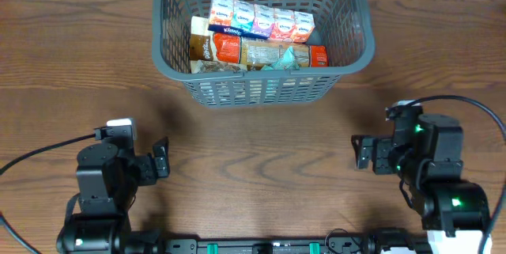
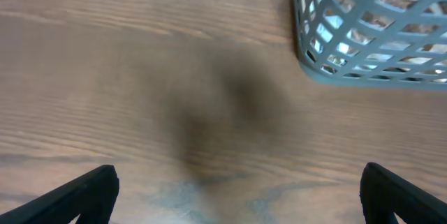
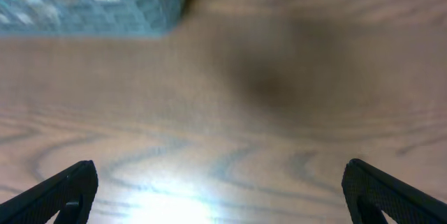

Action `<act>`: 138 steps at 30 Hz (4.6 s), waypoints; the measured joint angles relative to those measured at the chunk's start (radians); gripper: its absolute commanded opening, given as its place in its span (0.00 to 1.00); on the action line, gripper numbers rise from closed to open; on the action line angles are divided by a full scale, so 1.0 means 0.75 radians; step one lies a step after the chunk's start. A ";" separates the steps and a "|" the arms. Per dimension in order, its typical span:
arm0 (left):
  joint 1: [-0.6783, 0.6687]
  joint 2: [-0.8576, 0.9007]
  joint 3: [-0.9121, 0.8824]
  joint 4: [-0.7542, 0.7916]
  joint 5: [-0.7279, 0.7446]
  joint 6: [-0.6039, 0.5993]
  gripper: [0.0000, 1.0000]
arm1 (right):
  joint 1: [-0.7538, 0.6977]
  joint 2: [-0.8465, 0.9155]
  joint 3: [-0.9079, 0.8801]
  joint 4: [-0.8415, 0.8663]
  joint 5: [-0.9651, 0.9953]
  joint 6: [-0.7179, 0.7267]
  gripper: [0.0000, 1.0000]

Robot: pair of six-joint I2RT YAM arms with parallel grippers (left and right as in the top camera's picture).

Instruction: Pack container

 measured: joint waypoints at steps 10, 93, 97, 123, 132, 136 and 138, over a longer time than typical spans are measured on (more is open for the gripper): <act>-0.001 0.000 -0.004 0.006 -0.001 -0.008 0.98 | 0.000 0.039 -0.050 0.001 0.000 0.001 0.99; 0.000 0.000 -0.004 0.005 -0.019 -0.008 0.99 | 0.083 -1.030 -1.086 1.200 -0.001 -0.102 0.99; 0.000 0.000 -0.004 0.005 -0.019 -0.008 0.99 | 0.083 -1.030 -1.086 1.200 -0.001 -0.102 0.99; -0.133 -0.510 -0.382 0.617 0.021 -0.033 0.98 | 0.083 -1.032 -1.086 1.199 -0.001 -0.102 0.99; -0.133 -0.590 -0.796 1.317 0.013 -0.034 0.99 | 0.083 -1.034 -1.086 1.200 -0.001 -0.102 0.99; -0.133 -0.595 -0.816 1.236 -0.002 -0.033 0.99 | 0.083 -1.034 -1.086 1.200 -0.001 -0.102 0.99; -0.133 -0.607 -0.816 1.157 -0.011 -0.033 0.99 | 0.083 -1.034 -1.086 1.200 -0.001 -0.102 0.99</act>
